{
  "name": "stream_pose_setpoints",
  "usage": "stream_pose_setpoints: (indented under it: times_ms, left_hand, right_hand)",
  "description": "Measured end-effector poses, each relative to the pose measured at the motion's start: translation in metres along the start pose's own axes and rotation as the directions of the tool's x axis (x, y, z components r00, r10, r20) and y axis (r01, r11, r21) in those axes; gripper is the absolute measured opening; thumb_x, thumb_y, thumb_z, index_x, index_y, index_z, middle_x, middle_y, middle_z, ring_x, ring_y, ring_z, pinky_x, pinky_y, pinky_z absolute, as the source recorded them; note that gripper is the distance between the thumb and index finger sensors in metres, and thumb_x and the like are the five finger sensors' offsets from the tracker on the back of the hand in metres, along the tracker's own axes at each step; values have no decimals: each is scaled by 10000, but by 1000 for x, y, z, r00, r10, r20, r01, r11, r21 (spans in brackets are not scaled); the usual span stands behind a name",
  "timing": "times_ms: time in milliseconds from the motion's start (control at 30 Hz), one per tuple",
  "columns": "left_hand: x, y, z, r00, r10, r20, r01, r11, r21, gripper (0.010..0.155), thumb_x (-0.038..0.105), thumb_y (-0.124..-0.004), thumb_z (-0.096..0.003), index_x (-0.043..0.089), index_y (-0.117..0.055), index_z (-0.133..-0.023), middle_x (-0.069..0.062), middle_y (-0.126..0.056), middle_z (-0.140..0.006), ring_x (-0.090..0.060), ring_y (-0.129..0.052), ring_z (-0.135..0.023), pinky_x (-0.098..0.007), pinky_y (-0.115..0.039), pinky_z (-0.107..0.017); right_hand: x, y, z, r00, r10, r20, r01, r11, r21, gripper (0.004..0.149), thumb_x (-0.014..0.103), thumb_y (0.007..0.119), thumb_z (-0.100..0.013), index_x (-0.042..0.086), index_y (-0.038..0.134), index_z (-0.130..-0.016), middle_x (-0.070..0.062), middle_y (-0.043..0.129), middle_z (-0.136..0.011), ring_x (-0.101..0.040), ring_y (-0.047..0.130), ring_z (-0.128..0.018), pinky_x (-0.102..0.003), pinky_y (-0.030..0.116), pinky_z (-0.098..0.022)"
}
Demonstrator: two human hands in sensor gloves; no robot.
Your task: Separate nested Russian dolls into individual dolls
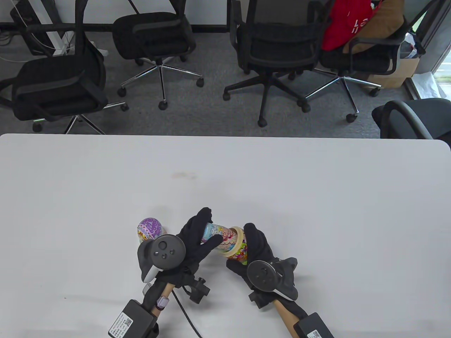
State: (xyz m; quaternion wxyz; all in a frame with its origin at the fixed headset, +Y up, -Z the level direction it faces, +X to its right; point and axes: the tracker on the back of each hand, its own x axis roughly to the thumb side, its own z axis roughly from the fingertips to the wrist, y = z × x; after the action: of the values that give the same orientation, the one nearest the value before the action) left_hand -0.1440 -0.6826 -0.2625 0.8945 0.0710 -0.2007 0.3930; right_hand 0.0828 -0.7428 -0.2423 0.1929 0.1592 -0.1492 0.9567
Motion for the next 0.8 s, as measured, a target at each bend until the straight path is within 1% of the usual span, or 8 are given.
stream_pose_setpoints:
  times_ms: [100,233,333,400,433,467,633,800]
  left_hand:
    - [0,9,1,1000,-19,-5,19,999,31,775,442,-758,-534,52,-505,-1155,-212,-720,-1056,-407,-856,-850,-460,-819,-594]
    - [-1,11,1,994,-106,-18,106,994,12,775,442,-760,-534,58,-506,-1157,-208,-723,-1057,-408,-853,-849,-462,-816,-594]
    - [-1,3,1,979,-203,-20,202,979,-37,775,441,-764,-533,62,-507,-1158,-204,-721,-1061,-406,-852,-854,-461,-815,-598]
    - [-1,-4,0,965,-262,-16,260,963,-77,776,440,-767,-531,66,-507,-1158,-200,-722,-1063,-407,-851,-857,-462,-815,-601]
    - [-1,-8,0,956,-294,-12,291,951,-101,775,440,-768,-529,69,-508,-1158,-197,-723,-1064,-406,-851,-858,-462,-816,-602]
    - [-1,-12,-1,950,-313,-8,310,944,-118,776,441,-769,-528,69,-510,-1158,-194,-725,-1064,-405,-852,-858,-462,-816,-602]
    - [0,-31,-2,906,-422,22,417,885,-209,780,443,-772,-523,72,-511,-1158,-189,-729,-1063,-398,-857,-858,-458,-819,-601]
    - [2,-44,-2,873,-485,51,481,838,-257,782,446,-772,-521,76,-510,-1158,-185,-731,-1063,-395,-859,-857,-455,-822,-601]
  right_hand:
    - [-11,1,-1,999,21,-38,-21,1000,6,1074,494,861,-372,-49,244,-1063,-272,480,-1067,-466,639,-933,-561,667,-691]
    - [-27,-2,-2,994,11,-107,-13,1000,-11,1072,511,852,-374,-45,248,-1064,-264,490,-1066,-455,654,-928,-539,694,-671]
    - [-35,-4,-1,989,-16,-146,13,1000,-24,1086,514,848,-379,-49,225,-1068,-267,489,-1065,-456,655,-926,-514,718,-655]
    - [-39,-6,-1,986,-25,-162,20,999,-34,1069,515,847,-380,-48,247,-1063,-268,489,-1064,-458,654,-925,-515,717,-654]
    - [-41,-6,-1,985,-25,-170,19,999,-38,1086,515,846,-381,-50,224,-1068,-268,488,-1065,-457,653,-926,-515,716,-655]
    - [-42,-6,-1,984,-26,-174,19,999,-39,1068,514,846,-381,-49,246,-1063,-269,487,-1065,-458,653,-926,-515,716,-655]
    - [-45,-7,-1,981,-30,-189,21,999,-47,1067,519,839,-384,-49,245,-1063,-267,489,-1064,-456,657,-924,-507,723,-650]
    - [-46,-8,-1,981,-28,-190,18,998,-53,1065,523,834,-386,-49,245,-1063,-267,494,-1062,-454,663,-918,-488,737,-637]
